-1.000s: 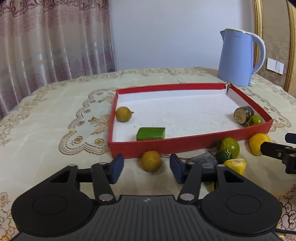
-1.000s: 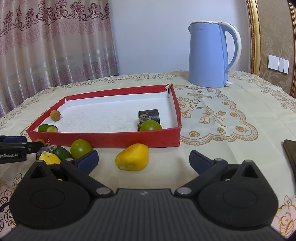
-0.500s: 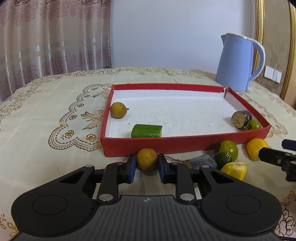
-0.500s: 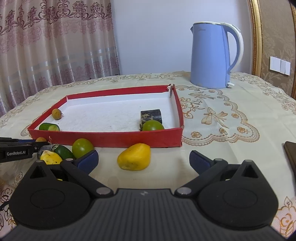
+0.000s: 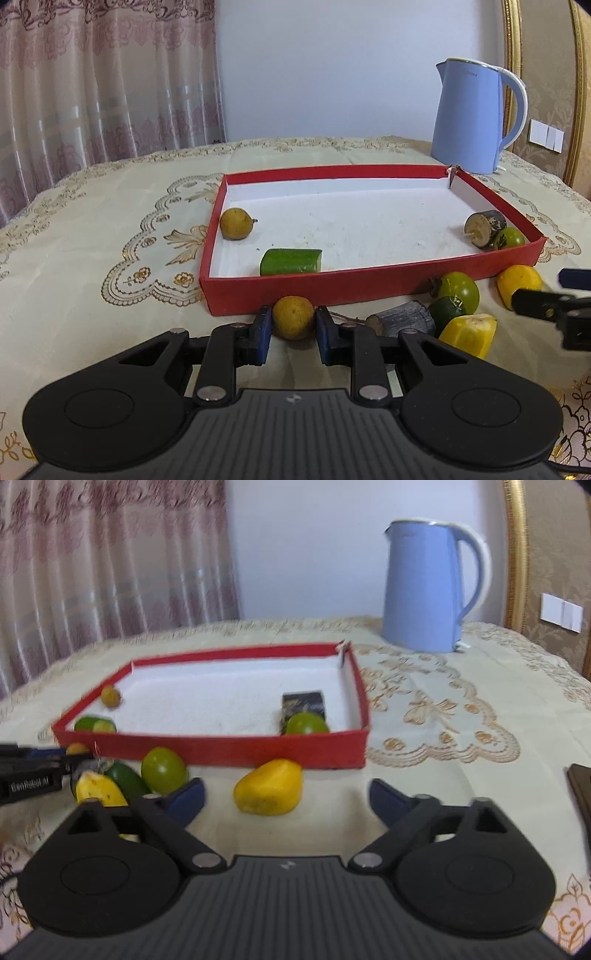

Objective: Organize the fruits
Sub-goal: 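Grasp the stemmed lemon with the left gripper while the right grasps a yellow pepper chunk, then carry the stemmed lemon into the red tray and open the left gripper, then carry the yellow pepper chunk into the red tray and open the right gripper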

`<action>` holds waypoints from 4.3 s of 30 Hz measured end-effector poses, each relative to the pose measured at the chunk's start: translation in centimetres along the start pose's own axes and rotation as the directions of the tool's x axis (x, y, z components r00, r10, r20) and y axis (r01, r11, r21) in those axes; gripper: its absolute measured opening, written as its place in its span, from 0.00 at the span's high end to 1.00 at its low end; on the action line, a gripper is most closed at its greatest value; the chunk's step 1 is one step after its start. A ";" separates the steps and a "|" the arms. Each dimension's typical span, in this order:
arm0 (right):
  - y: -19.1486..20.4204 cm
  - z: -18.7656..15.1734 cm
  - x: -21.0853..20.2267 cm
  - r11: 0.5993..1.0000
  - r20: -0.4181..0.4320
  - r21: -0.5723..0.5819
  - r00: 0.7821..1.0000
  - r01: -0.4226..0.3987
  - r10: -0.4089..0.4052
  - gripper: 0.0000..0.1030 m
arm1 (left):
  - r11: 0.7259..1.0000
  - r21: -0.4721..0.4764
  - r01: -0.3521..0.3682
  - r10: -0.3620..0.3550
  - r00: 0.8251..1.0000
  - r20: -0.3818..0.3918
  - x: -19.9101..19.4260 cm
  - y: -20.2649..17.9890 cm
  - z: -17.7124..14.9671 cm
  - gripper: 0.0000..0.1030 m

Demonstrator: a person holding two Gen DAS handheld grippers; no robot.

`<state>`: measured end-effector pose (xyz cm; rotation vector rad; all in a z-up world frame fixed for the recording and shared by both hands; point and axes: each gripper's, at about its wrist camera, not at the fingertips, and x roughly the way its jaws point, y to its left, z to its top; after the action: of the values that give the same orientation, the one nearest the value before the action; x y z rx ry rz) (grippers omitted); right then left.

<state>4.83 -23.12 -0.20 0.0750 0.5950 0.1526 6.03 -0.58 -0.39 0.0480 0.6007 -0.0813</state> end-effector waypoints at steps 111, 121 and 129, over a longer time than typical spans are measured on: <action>-0.4 0.0 -0.1 0.996 -0.013 -0.052 0.997 -0.070 0.070 0.60 | 0.983 -0.097 -0.155 0.157 0.988 0.010 -0.7 1.7 0.2 0.19; -0.6 0.6 -1.7 0.996 0.022 -0.045 0.997 -0.079 0.080 0.60 | 0.982 -0.096 -0.160 0.161 0.987 -0.001 -0.5 1.7 0.1 0.18; 0.0 1.6 -2.7 0.992 0.058 -0.063 0.992 -0.107 0.111 0.60 | 0.984 -0.094 -0.155 0.152 0.988 -0.035 0.1 1.7 0.2 0.18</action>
<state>3.50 -23.61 2.61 0.0540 0.5252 0.2731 6.34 1.13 -0.23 0.0021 0.6257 0.0981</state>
